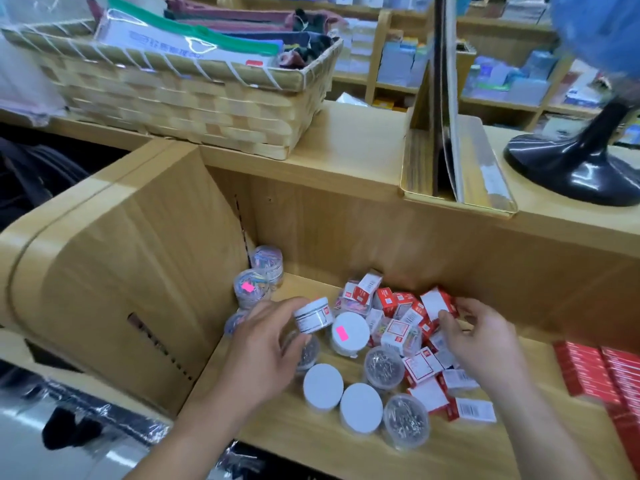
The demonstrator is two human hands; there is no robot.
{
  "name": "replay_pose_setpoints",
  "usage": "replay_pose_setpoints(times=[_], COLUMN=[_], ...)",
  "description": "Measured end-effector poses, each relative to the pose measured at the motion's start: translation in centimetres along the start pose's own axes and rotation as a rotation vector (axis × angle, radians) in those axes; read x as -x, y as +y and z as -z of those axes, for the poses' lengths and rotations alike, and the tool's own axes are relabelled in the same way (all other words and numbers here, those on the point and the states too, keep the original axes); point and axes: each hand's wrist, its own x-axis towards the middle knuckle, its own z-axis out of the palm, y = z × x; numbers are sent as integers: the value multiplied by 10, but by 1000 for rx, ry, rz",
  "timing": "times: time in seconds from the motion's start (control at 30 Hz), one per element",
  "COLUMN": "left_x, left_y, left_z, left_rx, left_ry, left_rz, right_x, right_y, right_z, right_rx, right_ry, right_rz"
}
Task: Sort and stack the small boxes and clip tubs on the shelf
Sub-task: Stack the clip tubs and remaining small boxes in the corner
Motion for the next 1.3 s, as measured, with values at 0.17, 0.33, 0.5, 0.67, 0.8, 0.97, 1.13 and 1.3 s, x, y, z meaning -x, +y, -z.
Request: replay_pose_setpoints(times=[0.17,0.33,0.5,0.67,0.8,0.97,1.13,1.3], left_x=[7,11,16,18,28,46,41,33], left_y=[10,27,25,16,9,3,7,20], left_z=[-1,7,16,17,6,-16,-20,10], left_rx=[28,60,106,122,37,-117,-154,-56], left_ry=[4,8,40,-3,-158,-508,-562,-333], left_rz=[-21,-94,-188,-126,-90,-164,-153,-89], right_x=[21,39,40,36,43,42,33,18], right_y=[-31,-82,-104,-106,-104,-91,-95,-110], right_z=[0,-19,-22,-22,-27,-31,-27,-29], right_rx=[-97,-287,-510,-564,-527,-546,-508,-354], right_ry=[133,-293,-582,-598,-382,-362,-342,-315], right_rz=[328,351,291,244,241,205,233,347])
